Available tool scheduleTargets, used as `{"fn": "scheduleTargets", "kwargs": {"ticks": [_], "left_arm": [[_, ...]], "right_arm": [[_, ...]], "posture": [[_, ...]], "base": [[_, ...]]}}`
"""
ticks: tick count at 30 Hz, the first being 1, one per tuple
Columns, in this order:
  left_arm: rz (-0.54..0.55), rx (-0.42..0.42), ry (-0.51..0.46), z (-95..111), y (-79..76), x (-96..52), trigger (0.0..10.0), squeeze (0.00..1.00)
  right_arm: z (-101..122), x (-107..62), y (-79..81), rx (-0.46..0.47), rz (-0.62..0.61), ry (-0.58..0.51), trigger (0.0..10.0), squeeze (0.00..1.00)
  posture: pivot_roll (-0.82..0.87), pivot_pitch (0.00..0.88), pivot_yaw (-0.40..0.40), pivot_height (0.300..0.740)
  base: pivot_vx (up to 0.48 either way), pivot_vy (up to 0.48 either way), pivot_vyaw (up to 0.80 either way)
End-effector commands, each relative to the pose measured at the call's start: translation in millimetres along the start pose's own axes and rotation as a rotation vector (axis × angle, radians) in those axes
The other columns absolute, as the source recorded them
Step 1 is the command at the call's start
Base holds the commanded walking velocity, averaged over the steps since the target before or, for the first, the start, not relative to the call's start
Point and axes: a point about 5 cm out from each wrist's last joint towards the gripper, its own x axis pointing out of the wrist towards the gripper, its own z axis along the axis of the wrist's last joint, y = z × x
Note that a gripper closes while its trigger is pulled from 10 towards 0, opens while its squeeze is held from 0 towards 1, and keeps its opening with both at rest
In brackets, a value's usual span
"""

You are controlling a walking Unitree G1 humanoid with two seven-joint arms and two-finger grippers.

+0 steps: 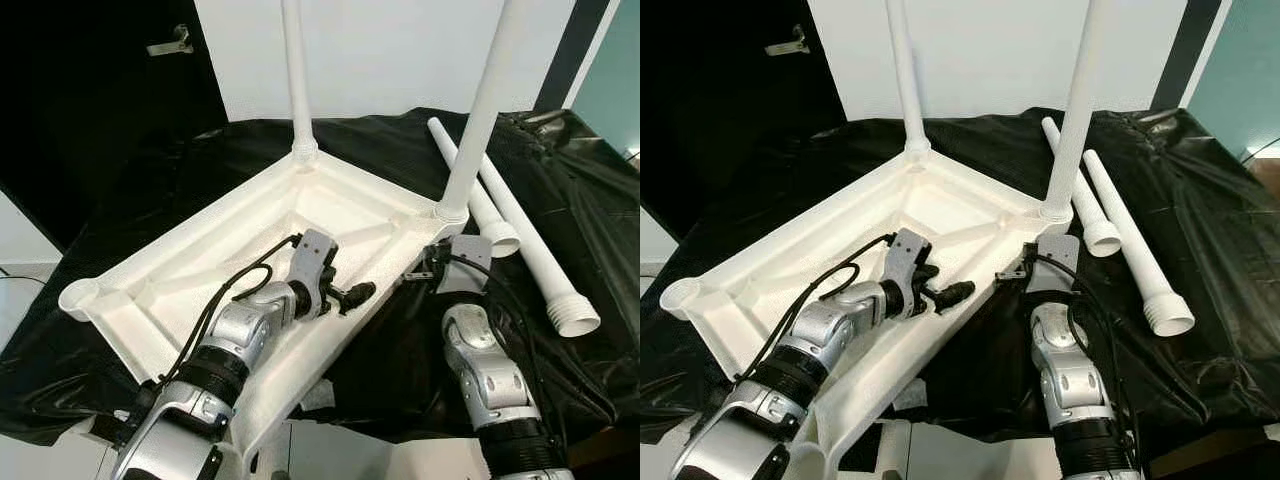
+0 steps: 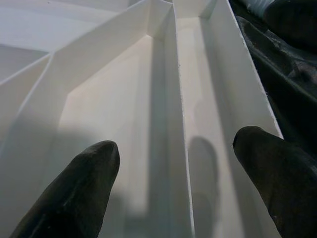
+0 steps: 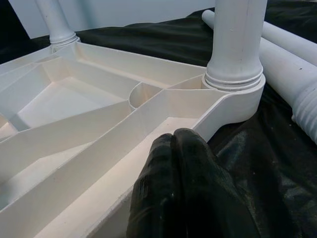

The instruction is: Building children table

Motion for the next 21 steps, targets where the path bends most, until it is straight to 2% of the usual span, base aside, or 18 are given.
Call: {"fn": "scheduleTargets", "kwargs": {"ticks": [1, 2, 4, 6, 10, 12, 15, 21], "left_arm": [[-0.261, -0.030, 0.104, -24.7, -16.4, 2.1, 10.0, 0.00], [-0.261, -0.030, 0.104, -24.7, -16.4, 2.1, 10.0, 0.00], [-0.215, 0.008, 0.181, -39.5, -12.5, 4.3, 10.0, 0.00], [-0.195, 0.025, 0.212, -45.5, -11.8, 5.5, 10.0, 0.00], [-0.183, 0.030, 0.228, -48.5, -12.3, 6.2, 10.0, 0.00], [-0.139, 0.039, 0.254, -53.6, -12.4, 9.1, 10.0, 0.00], [-0.107, 0.031, 0.250, -53.7, -13.2, 12.8, 10.0, 0.00], [-0.107, 0.019, 0.216, -46.4, -13.1, 15.3, 10.0, 0.00]], "right_arm": [[-0.2, -1.0, 0.0, 0.011, -0.003, 0.001, 10.0, 0.00], [-0.2, -1.0, 0.0, 0.011, -0.003, 0.001, 10.0, 0.00], [1.4, -0.4, -0.1, 0.011, -0.003, -0.007, 10.0, 0.00], [1.6, -0.1, -0.7, 0.010, -0.006, -0.008, 10.0, 0.00], [1.6, -0.1, -1.3, 0.010, -0.008, -0.008, 10.0, 0.00], [1.9, -0.7, -2.0, 0.010, -0.011, -0.008, 10.0, 0.00], [2.5, -1.9, -3.0, 0.013, -0.015, -0.007, 10.0, 0.00], [4.8, -13.1, -3.9, 0.045, -0.008, 0.024, 10.0, 0.00]], "posture": [[-0.09, 0.000, 0.055, 0.740], [-0.09, 0.000, 0.055, 0.740], [-0.10, 0.000, 0.056, 0.740], [-0.10, 0.000, 0.055, 0.740], [-0.10, 0.000, 0.055, 0.740], [-0.10, 0.000, 0.053, 0.740], [-0.10, 0.000, 0.051, 0.740], [-0.11, 0.000, 0.051, 0.740]], "base": [[0.000, 0.000, 0.00], [0.000, 0.000, 0.00], [0.000, 0.000, 0.00], [0.000, 0.000, 0.00], [0.000, 0.000, 0.00], [0.000, 0.000, 0.00], [0.000, 0.000, 0.00], [0.000, 0.000, 0.00]]}}
